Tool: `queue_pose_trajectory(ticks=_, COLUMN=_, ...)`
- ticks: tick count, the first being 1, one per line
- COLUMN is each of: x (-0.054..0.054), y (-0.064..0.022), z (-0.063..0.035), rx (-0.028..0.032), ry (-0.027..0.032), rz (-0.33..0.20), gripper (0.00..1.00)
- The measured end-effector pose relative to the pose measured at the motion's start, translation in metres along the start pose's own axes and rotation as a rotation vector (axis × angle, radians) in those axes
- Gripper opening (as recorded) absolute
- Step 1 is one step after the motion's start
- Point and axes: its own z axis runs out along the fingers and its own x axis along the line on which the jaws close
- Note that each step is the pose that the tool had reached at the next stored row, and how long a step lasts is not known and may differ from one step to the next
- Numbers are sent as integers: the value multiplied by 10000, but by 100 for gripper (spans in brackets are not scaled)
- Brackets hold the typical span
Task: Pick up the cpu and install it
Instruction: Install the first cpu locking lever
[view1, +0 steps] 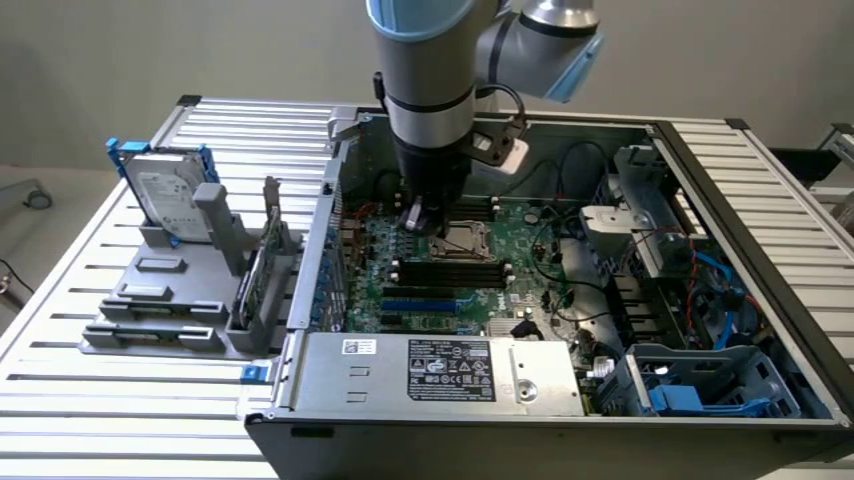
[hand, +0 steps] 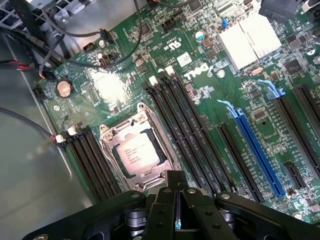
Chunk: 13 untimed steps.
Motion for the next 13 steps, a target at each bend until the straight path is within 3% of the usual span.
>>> queue_pose_trajectory(ticks=9, x=-29, y=-26, z=65, rx=10, ry=-14, rz=55, gripper=11)
queue_pose_trajectory(ticks=13, x=-31, y=-28, z=73, rx=-45, ry=-40, rz=461, gripper=11)
